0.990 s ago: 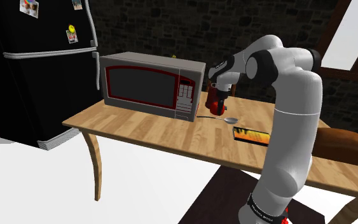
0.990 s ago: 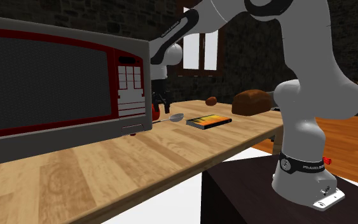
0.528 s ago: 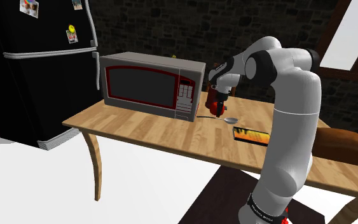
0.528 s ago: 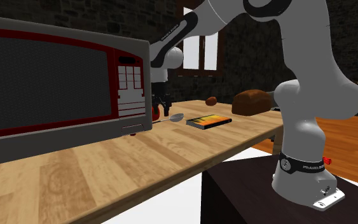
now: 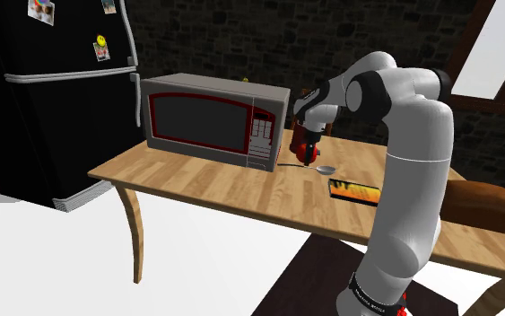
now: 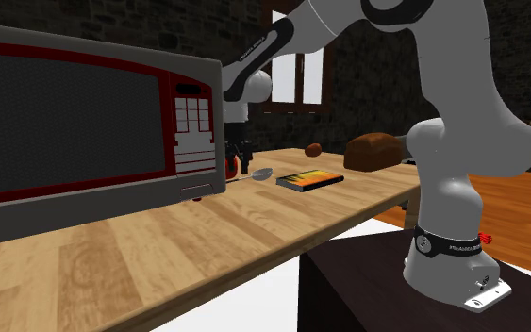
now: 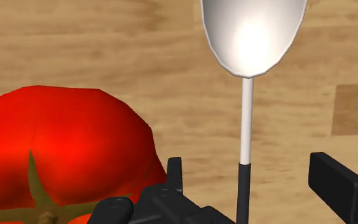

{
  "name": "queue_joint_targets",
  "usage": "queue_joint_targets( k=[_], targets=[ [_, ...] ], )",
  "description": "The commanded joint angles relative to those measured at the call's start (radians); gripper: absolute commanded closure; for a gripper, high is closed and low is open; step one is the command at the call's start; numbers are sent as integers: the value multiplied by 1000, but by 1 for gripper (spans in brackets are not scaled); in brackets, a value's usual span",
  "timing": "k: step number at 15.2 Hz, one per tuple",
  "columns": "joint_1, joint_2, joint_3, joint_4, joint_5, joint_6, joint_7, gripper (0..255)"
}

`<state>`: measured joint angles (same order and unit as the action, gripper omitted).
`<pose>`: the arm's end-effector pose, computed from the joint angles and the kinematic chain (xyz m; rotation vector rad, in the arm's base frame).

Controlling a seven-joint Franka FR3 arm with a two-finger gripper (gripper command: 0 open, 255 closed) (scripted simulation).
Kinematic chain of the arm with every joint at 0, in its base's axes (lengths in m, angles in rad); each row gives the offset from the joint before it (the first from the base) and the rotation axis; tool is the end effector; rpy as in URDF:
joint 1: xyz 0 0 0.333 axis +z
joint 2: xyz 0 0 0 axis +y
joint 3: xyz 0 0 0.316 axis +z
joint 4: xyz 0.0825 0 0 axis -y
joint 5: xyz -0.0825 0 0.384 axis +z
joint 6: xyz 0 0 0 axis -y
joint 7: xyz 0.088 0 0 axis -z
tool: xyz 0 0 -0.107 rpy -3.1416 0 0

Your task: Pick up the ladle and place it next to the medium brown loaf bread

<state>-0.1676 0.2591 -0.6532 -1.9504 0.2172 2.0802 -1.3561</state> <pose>0.4218 -0.4147 0.3666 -2.9961 -0.6587 0.0096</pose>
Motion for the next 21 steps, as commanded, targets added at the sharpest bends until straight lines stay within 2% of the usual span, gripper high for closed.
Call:
queue_joint_targets(
  k=[1,4,8,9,10,14,21],
  targets=[
    [0,40,5,-8,1,-7,4,255],
    [-1,63,14,-5,17,7,2,255],
    [14,7,0,-56,-16,15,13,255],
    [14,-1,2,-31,-8,43,11,255],
    [14,-1,2,-31,-8,43,11,0],
    [109,-56,16,-88,-79,183,148,0],
    [97,0,32,-110,-32,253,120,0]
  ],
)
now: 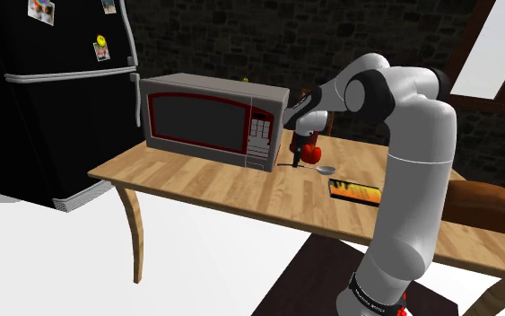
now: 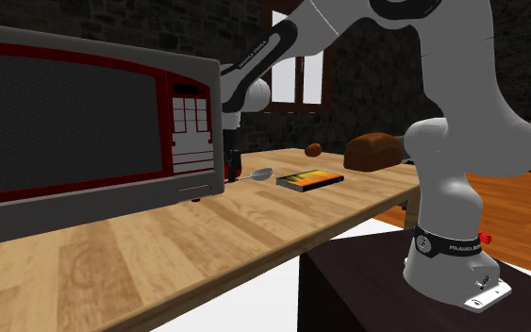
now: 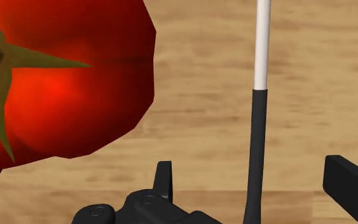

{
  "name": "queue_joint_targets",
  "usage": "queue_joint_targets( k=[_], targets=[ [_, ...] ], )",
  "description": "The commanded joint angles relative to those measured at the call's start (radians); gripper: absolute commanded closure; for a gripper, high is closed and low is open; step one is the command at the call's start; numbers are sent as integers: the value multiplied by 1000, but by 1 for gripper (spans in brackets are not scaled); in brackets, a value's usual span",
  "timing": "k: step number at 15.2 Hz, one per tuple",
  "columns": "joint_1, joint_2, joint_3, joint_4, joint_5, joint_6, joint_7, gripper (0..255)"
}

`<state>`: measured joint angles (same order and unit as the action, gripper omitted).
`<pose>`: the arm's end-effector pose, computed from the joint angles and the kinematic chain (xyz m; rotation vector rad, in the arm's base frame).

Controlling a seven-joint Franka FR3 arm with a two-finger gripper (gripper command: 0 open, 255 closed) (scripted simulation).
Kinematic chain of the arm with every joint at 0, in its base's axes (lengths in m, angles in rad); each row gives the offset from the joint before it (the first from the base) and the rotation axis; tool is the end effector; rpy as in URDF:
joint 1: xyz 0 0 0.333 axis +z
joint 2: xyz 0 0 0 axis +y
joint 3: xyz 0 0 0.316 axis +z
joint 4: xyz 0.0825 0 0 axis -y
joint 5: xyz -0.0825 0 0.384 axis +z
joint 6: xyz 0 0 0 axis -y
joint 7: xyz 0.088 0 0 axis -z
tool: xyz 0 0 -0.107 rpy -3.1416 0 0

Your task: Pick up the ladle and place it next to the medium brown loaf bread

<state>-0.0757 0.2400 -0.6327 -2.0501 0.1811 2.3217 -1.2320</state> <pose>0.4569 -0.3729 0.3514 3.0003 0.6469 0.0695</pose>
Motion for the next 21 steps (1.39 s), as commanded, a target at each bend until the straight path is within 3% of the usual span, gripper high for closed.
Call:
queue_joint_targets(
  k=[1,9,10,21],
  targets=[
    [0,35,16,-14,18,28,-14,0],
    [3,36,13,-14,19,28,-14,0],
    [3,38,14,-11,20,26,-13,255],
    [9,18,6,-6,4,5,-4,255]
  ],
)
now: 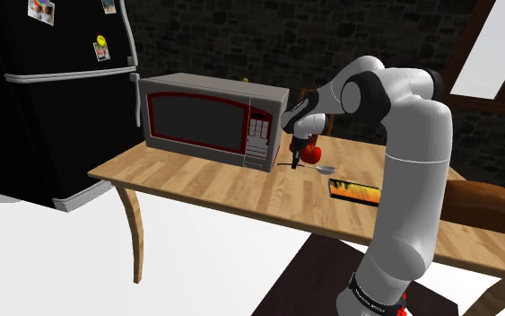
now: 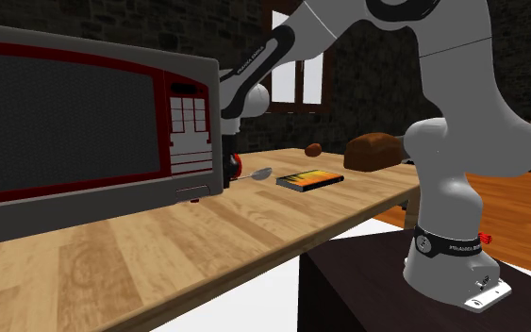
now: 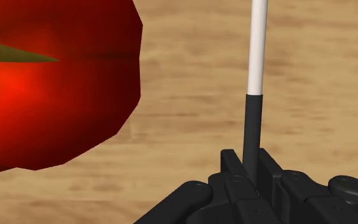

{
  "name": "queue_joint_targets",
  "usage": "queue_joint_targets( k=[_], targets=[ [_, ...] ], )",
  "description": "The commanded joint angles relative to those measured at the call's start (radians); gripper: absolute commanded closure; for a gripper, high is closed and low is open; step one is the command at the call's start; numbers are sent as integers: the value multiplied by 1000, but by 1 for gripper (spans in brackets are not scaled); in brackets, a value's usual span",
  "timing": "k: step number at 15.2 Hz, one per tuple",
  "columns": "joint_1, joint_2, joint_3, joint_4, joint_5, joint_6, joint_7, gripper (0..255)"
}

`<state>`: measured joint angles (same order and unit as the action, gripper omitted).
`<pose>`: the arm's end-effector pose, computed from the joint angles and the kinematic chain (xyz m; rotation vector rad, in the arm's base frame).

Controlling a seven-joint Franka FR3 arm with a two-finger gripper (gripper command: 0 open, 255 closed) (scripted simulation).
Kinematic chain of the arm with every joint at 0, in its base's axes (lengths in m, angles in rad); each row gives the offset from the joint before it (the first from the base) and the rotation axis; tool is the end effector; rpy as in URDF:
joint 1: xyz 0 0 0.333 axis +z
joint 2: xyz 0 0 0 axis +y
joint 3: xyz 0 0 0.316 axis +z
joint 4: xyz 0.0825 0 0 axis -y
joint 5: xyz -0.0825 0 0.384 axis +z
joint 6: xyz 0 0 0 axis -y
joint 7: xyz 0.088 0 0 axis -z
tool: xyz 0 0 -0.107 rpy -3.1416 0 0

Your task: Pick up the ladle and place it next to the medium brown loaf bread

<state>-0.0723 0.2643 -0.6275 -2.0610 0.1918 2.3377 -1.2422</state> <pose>0.4587 -0.3687 0.3360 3.0042 0.6645 0.0473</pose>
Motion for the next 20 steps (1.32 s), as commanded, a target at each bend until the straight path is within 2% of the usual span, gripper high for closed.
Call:
queue_joint_targets(
  k=[1,20],
  targets=[
    [9,-15,-3,9,-15,-22,11,255],
    [39,-144,-33,134,-125,-249,83,255]
  ],
)
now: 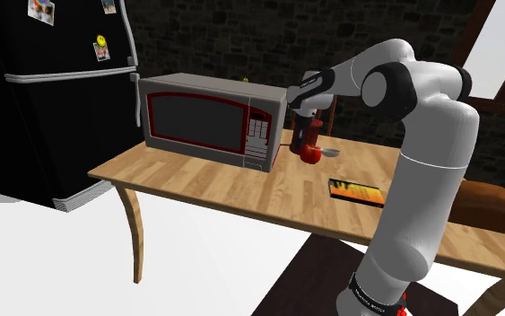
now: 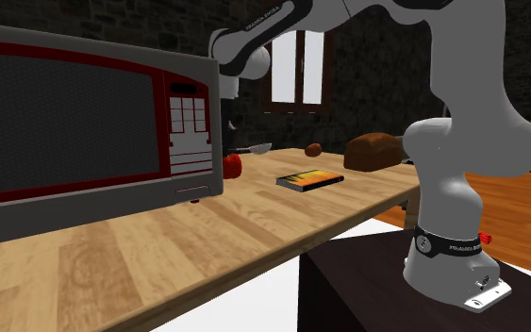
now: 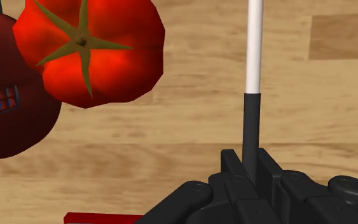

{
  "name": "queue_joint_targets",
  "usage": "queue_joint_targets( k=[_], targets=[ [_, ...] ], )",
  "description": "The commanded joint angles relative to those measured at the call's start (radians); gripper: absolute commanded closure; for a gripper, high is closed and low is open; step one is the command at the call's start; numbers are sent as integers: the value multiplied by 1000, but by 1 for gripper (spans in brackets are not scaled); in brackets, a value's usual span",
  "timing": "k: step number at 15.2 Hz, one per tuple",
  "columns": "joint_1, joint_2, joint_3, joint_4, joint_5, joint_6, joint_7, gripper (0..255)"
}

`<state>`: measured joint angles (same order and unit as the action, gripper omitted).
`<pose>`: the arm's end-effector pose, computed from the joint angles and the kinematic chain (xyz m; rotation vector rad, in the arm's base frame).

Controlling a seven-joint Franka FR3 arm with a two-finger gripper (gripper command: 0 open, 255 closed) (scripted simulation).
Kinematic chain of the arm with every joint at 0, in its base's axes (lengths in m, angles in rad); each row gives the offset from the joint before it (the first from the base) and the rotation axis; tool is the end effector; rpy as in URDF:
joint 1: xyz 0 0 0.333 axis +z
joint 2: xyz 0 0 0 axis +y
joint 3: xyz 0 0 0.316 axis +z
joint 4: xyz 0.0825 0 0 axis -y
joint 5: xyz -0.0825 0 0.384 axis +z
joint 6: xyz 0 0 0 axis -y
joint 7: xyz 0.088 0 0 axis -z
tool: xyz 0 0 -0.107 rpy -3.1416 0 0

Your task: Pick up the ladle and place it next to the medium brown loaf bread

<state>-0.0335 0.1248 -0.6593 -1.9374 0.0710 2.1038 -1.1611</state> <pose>0.4616 -0.3653 0.4394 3.0035 0.6727 0.0466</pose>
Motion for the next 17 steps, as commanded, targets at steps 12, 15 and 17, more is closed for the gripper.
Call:
queue_joint_targets(
  k=[12,15,17],
  targets=[
    [6,-45,-4,133,-35,-169,21,255],
    [6,-49,-4,170,-38,-208,23,255],
    [6,-50,-5,195,-39,-235,23,255]
  ],
)
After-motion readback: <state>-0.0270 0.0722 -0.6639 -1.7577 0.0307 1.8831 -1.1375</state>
